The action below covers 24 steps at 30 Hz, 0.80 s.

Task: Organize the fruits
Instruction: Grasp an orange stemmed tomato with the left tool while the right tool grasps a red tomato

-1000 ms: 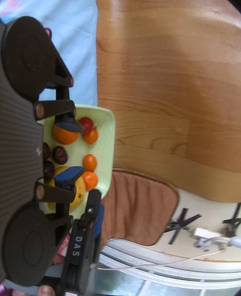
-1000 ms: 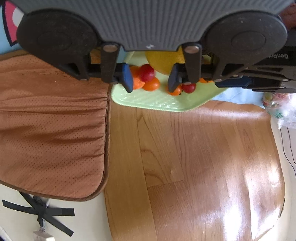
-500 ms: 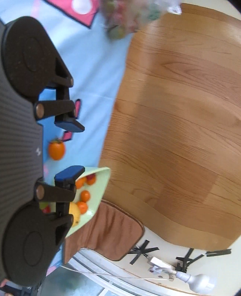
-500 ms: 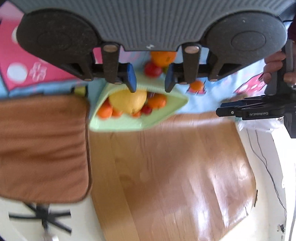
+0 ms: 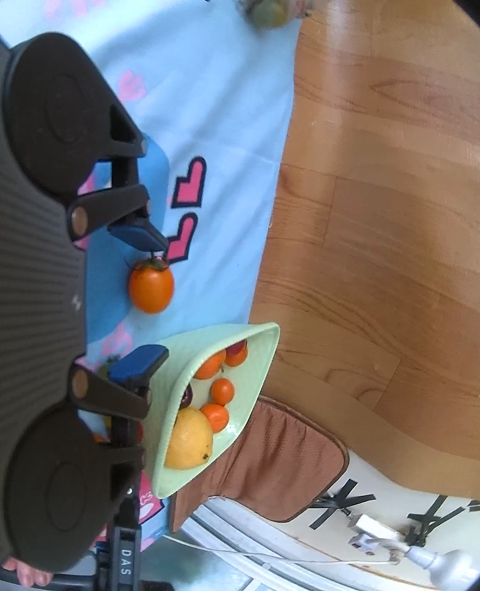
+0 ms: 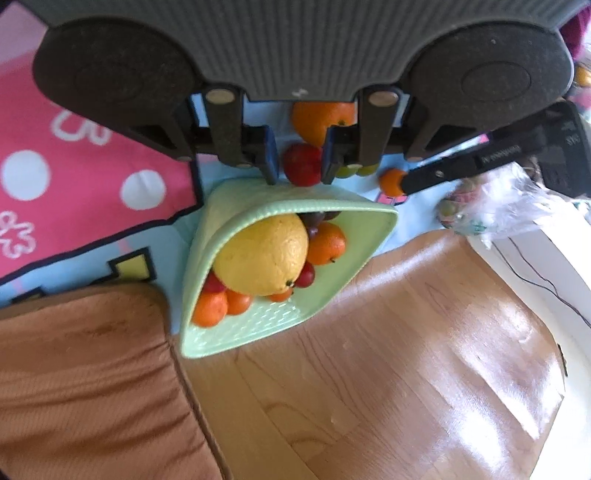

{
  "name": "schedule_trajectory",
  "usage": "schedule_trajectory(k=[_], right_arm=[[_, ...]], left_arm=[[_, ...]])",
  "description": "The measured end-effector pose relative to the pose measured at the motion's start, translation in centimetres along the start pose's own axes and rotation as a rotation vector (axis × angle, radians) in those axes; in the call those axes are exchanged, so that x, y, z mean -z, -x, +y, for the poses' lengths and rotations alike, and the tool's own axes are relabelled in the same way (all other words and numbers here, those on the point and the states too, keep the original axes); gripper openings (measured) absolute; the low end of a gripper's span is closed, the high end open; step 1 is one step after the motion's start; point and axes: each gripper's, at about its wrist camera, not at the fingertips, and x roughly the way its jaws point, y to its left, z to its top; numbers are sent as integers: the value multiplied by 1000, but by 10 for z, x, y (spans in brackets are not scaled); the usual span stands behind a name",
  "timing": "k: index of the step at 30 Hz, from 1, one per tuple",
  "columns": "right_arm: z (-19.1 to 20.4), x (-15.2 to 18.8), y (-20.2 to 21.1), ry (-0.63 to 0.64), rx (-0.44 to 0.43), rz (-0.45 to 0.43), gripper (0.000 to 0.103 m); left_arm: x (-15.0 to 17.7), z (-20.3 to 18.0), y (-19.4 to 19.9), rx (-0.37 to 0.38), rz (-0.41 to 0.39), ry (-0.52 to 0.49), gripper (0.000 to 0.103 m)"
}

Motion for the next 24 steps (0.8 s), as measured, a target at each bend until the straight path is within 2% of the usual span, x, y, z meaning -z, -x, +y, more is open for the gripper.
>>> schedule_trajectory(k=[2,3,4,6,7,10,15,20,24], right_arm=[[0,-1,-6,-13,-9,19,33],[0,0,-9,-15,-17,30,35],[1,1,-8,-12,-21,31,37],[6,2,-9,12,-16,29,37],[7,3,-9,23,-8,31,32],[11,5,-6,42,7,13,31],[22,7,16,104,-18,-71,31],[42,25,53,241,-34,-165,31],[52,50,70,346,-1,-155,31]], left_arm=[[0,-3,-6,-9,21,-12,50],[0,-4,-9,-15,35,-19,38],[1,-6,-10,-20,37,-29,33],[3,-8,-9,-9,37,-45,33],[3,-10,-8,-15,32,-55,32],[6,-12,-3,-34,14,-61,32],[18,-15,16,-12,17,-23,32],[38,-36,55,53,-30,-50,33],[62,-57,75,113,-14,-95,33]])
